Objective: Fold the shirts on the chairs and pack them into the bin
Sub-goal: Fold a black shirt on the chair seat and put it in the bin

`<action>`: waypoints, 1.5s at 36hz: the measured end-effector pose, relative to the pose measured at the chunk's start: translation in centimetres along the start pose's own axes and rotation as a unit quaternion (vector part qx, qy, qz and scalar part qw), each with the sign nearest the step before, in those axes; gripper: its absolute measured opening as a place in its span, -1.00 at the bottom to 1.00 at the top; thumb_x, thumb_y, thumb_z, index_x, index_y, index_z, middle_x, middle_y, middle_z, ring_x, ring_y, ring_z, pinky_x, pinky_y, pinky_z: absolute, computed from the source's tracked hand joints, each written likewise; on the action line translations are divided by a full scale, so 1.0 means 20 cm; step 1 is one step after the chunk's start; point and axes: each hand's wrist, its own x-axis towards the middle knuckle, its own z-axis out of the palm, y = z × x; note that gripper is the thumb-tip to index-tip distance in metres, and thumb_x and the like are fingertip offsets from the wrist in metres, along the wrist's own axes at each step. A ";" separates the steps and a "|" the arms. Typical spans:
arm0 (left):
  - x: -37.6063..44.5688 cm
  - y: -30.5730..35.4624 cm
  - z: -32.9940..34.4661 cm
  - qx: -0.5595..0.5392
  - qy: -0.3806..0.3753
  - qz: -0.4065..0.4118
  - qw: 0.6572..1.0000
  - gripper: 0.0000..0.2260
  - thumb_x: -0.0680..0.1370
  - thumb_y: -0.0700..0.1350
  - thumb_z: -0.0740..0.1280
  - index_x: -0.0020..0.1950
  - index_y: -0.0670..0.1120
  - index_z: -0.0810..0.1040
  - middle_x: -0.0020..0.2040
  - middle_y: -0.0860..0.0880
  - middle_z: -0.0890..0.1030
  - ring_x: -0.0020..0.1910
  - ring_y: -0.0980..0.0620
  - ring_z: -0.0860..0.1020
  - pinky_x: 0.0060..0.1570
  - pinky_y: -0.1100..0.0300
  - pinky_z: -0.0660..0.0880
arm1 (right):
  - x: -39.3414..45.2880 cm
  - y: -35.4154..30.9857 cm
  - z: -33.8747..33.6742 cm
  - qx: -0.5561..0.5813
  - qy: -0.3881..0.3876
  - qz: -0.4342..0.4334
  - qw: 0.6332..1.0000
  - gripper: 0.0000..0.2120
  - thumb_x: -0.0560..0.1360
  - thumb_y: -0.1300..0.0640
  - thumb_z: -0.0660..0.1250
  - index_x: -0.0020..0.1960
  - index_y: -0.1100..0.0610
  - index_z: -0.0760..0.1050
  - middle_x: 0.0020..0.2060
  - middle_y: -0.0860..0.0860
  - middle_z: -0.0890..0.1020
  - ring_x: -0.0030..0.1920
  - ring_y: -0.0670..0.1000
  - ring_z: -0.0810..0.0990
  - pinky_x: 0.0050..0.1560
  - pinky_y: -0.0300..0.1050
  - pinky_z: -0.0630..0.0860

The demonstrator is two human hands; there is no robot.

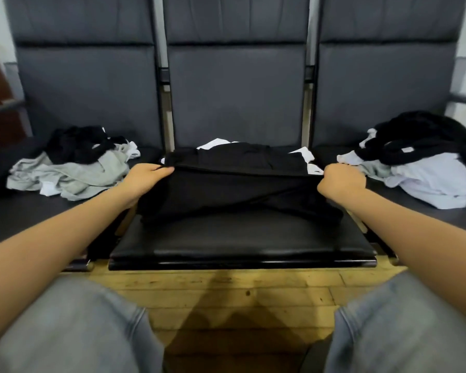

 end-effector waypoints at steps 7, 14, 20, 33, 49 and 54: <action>-0.04 0.00 -0.02 -0.109 0.009 -0.053 0.993 -0.88 0.59 -0.07 0.32 -0.08 -0.05 0.62 -0.01 -0.07 0.66 -0.03 -0.04 0.62 0.11 0.08 0.51 | 0.07 0.01 -0.03 0.489 -0.114 0.134 0.855 -0.89 0.53 0.29 0.26 -0.16 0.17 0.44 -0.17 0.11 0.55 -0.16 0.08 0.57 -0.13 -0.09 0.47; -0.01 -0.08 0.00 0.036 0.084 -0.043 0.995 -0.75 0.63 -0.07 0.20 -0.03 -0.19 0.59 0.08 -0.22 0.61 0.11 -0.21 0.56 0.14 0.00 0.45 | -0.05 0.04 -0.15 0.463 -0.140 -0.029 0.875 -0.71 0.55 -0.04 0.35 0.02 0.19 0.62 -0.14 0.01 0.65 -0.16 -0.09 0.61 -0.18 -0.33 0.50; 0.01 -0.13 -0.04 0.124 0.102 -0.013 0.987 -0.66 0.63 -0.04 0.21 -0.04 -0.31 0.58 -0.05 -0.27 0.61 0.01 -0.21 0.56 0.00 0.02 0.40 | 0.00 0.16 -0.08 0.177 -0.095 -0.147 0.968 -0.82 0.49 0.07 0.42 -0.07 0.19 0.64 -0.18 0.05 0.63 -0.10 0.03 0.58 -0.10 -0.14 0.45; -0.02 -0.05 0.01 0.111 0.167 0.022 0.979 -0.70 0.66 -0.09 0.15 0.12 -0.28 0.56 0.05 -0.27 0.58 0.12 -0.24 0.51 0.01 0.08 0.32 | 0.08 0.23 -0.02 0.304 0.053 0.041 0.950 -0.72 0.52 0.13 0.27 -0.30 0.27 0.48 -0.33 0.17 0.54 -0.22 0.14 0.51 -0.19 -0.05 0.38; -0.14 -0.07 0.04 0.107 -0.002 0.015 0.994 -0.72 0.66 -0.11 0.16 0.25 -0.21 0.55 0.22 -0.15 0.57 0.22 -0.11 0.50 0.21 0.12 0.34 | -0.13 0.09 0.07 0.445 -0.219 -0.034 0.868 -0.85 0.60 0.11 0.28 -0.04 0.11 0.60 -0.04 0.02 0.67 0.01 0.02 0.63 0.18 -0.11 0.50; -0.21 -0.11 0.02 0.132 -0.057 0.002 0.990 -0.78 0.65 -0.10 0.19 0.14 -0.14 0.60 0.13 -0.11 0.61 0.10 -0.03 0.54 0.12 0.19 0.37 | -0.18 0.13 0.07 0.226 -0.273 -0.091 0.931 -0.70 0.61 0.03 0.27 -0.23 0.18 0.48 -0.30 0.05 0.52 -0.25 -0.03 0.47 -0.21 -0.18 0.35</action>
